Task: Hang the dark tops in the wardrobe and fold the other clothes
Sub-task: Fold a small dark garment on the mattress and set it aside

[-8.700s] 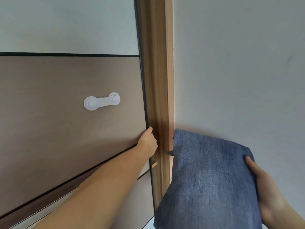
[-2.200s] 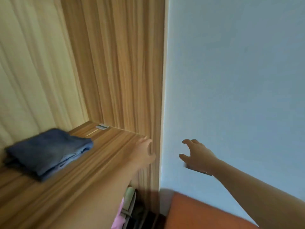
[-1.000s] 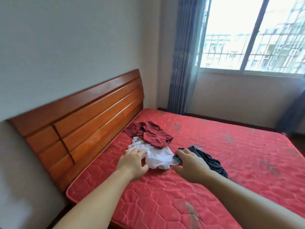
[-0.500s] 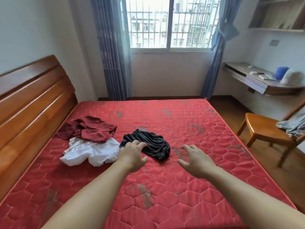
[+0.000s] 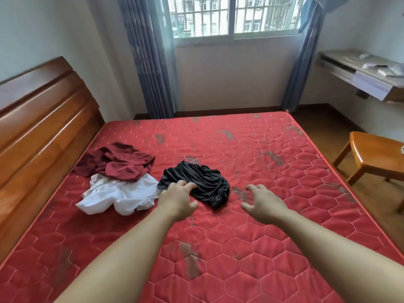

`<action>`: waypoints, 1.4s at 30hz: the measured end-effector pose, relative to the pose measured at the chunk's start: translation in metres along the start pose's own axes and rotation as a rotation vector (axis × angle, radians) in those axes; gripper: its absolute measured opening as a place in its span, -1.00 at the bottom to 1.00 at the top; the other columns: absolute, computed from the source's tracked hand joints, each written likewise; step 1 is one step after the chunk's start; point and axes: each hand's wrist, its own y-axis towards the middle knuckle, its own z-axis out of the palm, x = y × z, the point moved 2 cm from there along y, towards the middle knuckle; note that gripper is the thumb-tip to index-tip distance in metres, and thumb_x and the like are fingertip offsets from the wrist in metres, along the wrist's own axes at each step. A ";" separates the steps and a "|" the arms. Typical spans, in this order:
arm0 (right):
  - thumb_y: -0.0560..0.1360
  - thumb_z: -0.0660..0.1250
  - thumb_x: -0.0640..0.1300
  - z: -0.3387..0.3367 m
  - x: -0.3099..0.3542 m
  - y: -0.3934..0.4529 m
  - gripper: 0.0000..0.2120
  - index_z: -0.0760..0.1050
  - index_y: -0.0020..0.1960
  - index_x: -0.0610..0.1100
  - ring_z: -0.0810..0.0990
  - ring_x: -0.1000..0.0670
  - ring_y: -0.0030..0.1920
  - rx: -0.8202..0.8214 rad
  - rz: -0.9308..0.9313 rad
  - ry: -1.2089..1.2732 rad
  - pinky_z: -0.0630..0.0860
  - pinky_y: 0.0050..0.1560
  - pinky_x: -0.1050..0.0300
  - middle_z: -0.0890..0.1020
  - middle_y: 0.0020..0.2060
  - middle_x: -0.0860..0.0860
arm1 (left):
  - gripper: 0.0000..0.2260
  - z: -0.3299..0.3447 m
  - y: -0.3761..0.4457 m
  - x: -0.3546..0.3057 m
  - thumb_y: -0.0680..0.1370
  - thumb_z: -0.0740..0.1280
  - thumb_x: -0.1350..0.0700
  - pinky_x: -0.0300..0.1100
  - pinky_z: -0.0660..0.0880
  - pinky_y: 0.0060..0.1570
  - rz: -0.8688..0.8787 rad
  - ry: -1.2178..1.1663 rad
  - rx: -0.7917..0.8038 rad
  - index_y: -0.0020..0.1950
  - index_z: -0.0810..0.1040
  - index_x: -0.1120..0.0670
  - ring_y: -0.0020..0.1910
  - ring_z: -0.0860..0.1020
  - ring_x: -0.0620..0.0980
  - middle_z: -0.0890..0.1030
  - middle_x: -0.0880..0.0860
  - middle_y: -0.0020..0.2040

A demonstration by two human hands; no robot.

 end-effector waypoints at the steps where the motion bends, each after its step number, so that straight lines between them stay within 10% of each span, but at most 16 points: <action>1: 0.51 0.24 0.18 0.002 -0.004 0.015 -0.46 0.27 0.43 0.02 0.44 -0.10 0.31 0.007 0.012 -0.003 0.44 0.25 -0.04 0.38 0.33 -0.03 | -0.49 0.006 0.019 0.002 0.49 0.27 -0.14 0.00 0.42 0.24 -0.006 -0.016 0.003 0.45 0.33 -0.15 0.34 0.37 0.04 0.40 -0.04 0.38; 18: 0.50 0.23 0.16 0.090 -0.079 0.251 -0.43 0.27 0.44 -0.04 0.46 -0.13 0.30 0.288 0.131 0.030 0.44 0.26 -0.08 0.39 0.33 -0.07 | -0.55 0.154 0.231 0.001 0.50 0.27 -0.08 0.00 0.42 0.20 -0.183 -0.176 0.240 0.39 0.39 -0.11 0.30 0.41 0.06 0.45 -0.01 0.31; 30: 0.48 0.30 0.05 0.289 -0.116 0.400 -0.45 0.29 0.42 -0.07 0.51 -0.17 0.23 0.411 0.156 0.256 0.44 0.15 0.02 0.50 0.26 -0.14 | -0.44 0.354 0.350 0.021 0.46 0.34 0.02 0.03 0.40 0.29 -0.179 -0.265 0.448 0.46 0.32 -0.08 0.34 0.42 0.08 0.40 0.01 0.38; 35: 0.50 0.29 0.09 0.355 -0.114 0.432 -0.42 0.23 0.46 0.03 0.49 -0.17 0.23 0.301 0.284 0.456 0.39 0.16 0.05 0.43 0.31 -0.14 | -0.47 0.417 0.369 0.034 0.48 0.36 0.01 -0.18 0.24 0.37 -0.470 -0.587 0.397 0.45 0.37 -0.08 0.37 0.35 0.09 0.31 0.02 0.42; 39: 0.55 0.26 0.02 0.370 -0.104 0.425 -0.86 0.48 0.03 -0.03 0.51 -0.15 0.11 0.136 0.293 0.534 0.33 -0.01 0.09 0.58 0.06 -0.13 | -0.64 0.420 0.364 0.040 0.53 0.28 0.15 -0.07 0.47 0.19 -0.568 -0.930 0.430 0.32 0.52 -0.02 0.23 0.51 0.07 0.49 0.10 0.35; 42: 0.56 0.25 0.02 0.357 -0.093 0.397 -0.67 0.23 -0.31 0.00 0.45 -0.11 -0.13 0.096 0.128 0.481 0.27 -0.17 0.07 0.43 -0.18 -0.05 | -0.78 0.406 0.356 0.047 0.55 0.24 -0.18 -0.11 0.45 -0.10 -0.764 -1.114 0.495 0.01 0.60 -0.11 0.12 0.51 -0.03 0.57 -0.08 0.12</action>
